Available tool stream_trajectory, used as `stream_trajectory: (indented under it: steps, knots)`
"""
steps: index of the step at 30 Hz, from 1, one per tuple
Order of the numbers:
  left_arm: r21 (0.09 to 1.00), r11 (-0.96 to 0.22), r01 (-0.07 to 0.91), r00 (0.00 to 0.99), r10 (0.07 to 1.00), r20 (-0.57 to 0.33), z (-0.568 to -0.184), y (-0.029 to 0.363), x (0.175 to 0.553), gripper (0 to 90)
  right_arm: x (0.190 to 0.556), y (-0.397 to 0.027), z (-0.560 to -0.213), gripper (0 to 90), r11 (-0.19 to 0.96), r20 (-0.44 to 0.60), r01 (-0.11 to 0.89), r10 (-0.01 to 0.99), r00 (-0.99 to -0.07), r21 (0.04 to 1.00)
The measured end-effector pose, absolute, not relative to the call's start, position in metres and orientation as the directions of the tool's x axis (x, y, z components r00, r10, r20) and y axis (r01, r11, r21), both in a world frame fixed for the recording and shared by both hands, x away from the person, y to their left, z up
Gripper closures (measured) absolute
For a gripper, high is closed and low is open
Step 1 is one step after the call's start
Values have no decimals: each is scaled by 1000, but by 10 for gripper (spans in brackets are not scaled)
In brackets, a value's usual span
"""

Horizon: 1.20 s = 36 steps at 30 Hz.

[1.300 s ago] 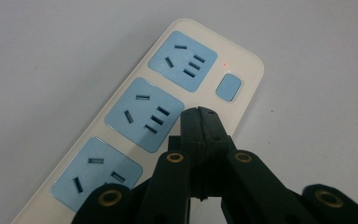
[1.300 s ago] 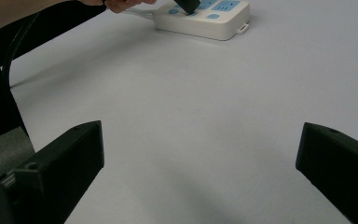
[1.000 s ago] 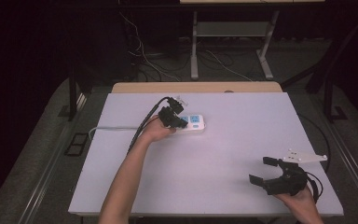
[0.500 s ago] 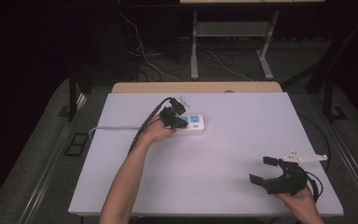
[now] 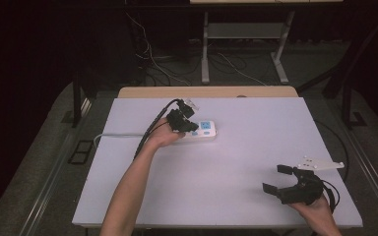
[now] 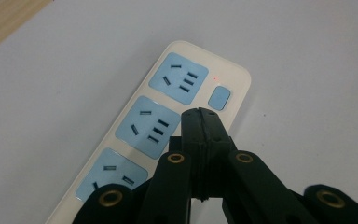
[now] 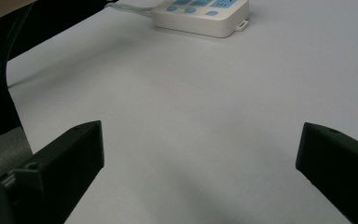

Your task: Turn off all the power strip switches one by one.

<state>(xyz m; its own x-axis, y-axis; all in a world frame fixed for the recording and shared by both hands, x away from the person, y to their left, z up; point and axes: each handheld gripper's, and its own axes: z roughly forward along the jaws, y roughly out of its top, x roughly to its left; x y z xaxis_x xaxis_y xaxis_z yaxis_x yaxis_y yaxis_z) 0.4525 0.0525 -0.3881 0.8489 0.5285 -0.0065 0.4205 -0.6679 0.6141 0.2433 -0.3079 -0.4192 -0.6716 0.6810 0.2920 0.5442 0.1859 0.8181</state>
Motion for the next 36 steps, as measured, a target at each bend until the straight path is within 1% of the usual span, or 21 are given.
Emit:
stream_trajectory:
  steps: [11, 16, 22, 36]
  knots:
    - [622, -688, 374, 869, 493, 22, -366, 38, 453, 895, 244, -308, -419, 7, 184, 292, 542, 680, -673, 820]
    - [621, -694, 364, 875, 484, 28, -362, 29, 453, 895, 243, -309, -418, 7, 180, 293, 542, 681, -671, 821]
    - [619, -697, 361, 879, 477, 24, -366, 22, 454, 895, 243, -310, -418, 7, 179, 294, 541, 681, -671, 821]
    - [578, -726, 373, 886, 463, 11, -387, 10, 459, 895, 244, -310, -418, 7, 179, 293, 541, 681, -671, 822]
